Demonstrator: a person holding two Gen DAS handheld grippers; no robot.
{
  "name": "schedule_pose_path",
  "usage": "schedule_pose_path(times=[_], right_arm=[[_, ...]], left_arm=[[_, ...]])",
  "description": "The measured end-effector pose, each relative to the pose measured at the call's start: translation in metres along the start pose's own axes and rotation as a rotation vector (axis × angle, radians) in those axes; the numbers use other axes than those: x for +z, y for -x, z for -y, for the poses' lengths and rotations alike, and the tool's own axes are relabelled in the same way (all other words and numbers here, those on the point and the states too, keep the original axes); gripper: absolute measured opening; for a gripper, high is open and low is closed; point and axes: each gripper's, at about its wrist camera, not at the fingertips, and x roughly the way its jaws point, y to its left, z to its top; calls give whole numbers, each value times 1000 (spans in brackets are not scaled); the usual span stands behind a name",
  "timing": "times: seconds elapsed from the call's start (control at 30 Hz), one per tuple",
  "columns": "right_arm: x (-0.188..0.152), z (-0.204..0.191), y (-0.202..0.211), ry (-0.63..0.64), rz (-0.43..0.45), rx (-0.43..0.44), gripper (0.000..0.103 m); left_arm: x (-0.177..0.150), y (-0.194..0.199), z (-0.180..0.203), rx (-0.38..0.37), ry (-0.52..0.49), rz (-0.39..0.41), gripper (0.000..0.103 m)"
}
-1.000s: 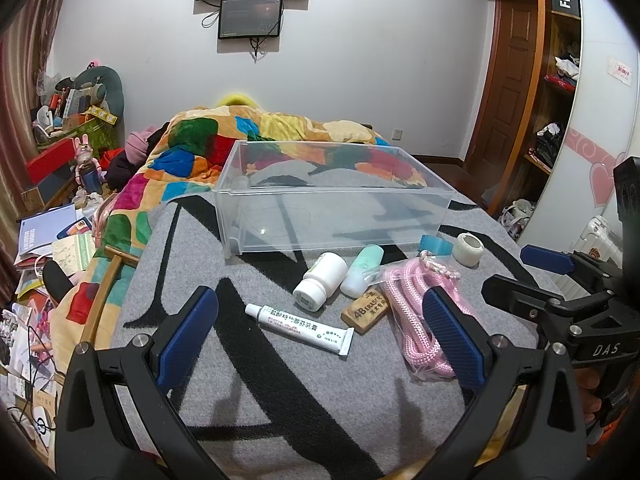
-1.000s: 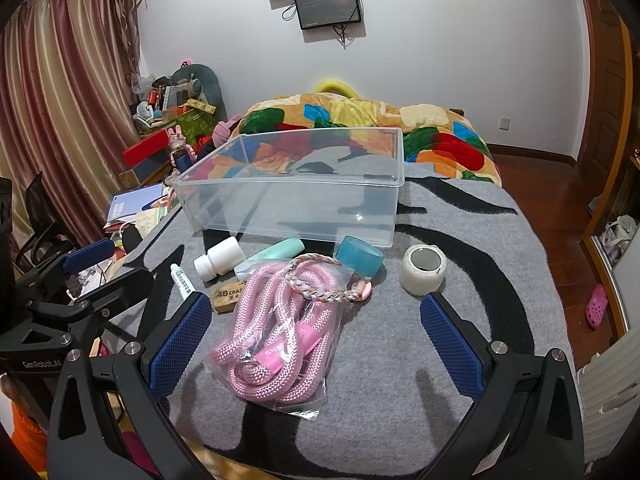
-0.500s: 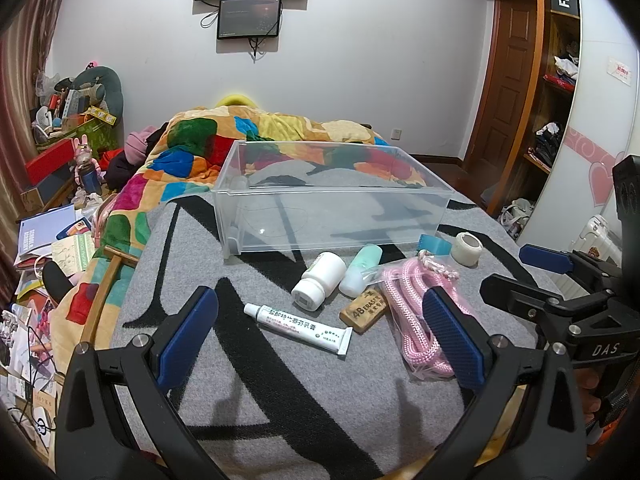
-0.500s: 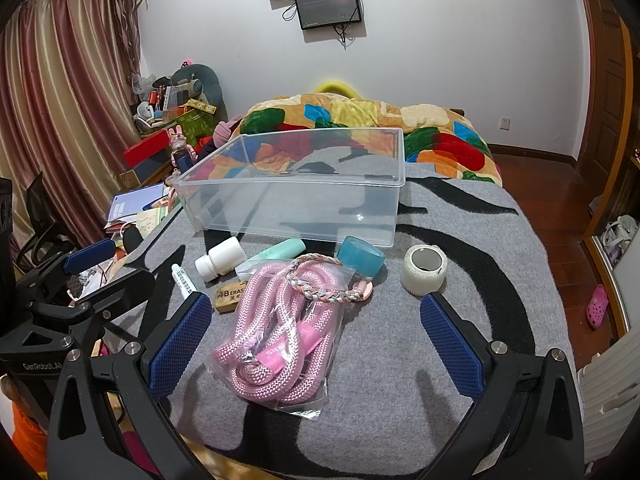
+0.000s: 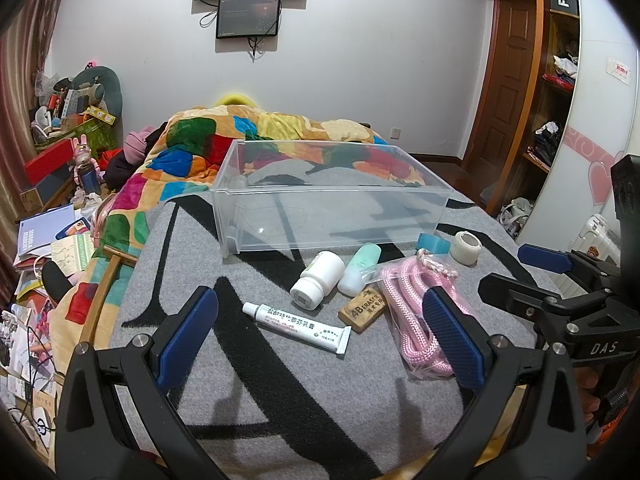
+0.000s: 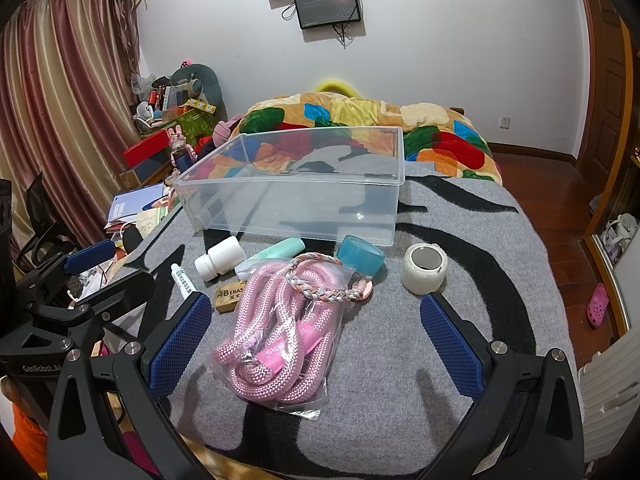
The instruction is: Organize objects
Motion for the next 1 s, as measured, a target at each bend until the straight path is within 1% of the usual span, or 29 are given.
schedule_pose_path(times=[0.43,0.63,0.8,0.87,0.93,1.0], right_arm=[[0,1,-1,-3,-2,-1,103],[-2,15,-7,-23,-7,-29,103],[3,38,-14,-56,2,-100,103],[7,50,-20,-72,-4,-128,103],[11,61,-27,-83,-14,-162,103],[14,71,-36,-91,-33,-178,100]], left_arm=[[-1,-4,2,0,-2,-11,103],[-2,-21,-19,40,49,-85,103],[-6,-41,-38,35,91,-177,103],[-7,-49,-41,14,108,-212,90],[-8,-58,-41,-18,127,-253,84],[-10,-66,-39,-30,135,-269,83]])
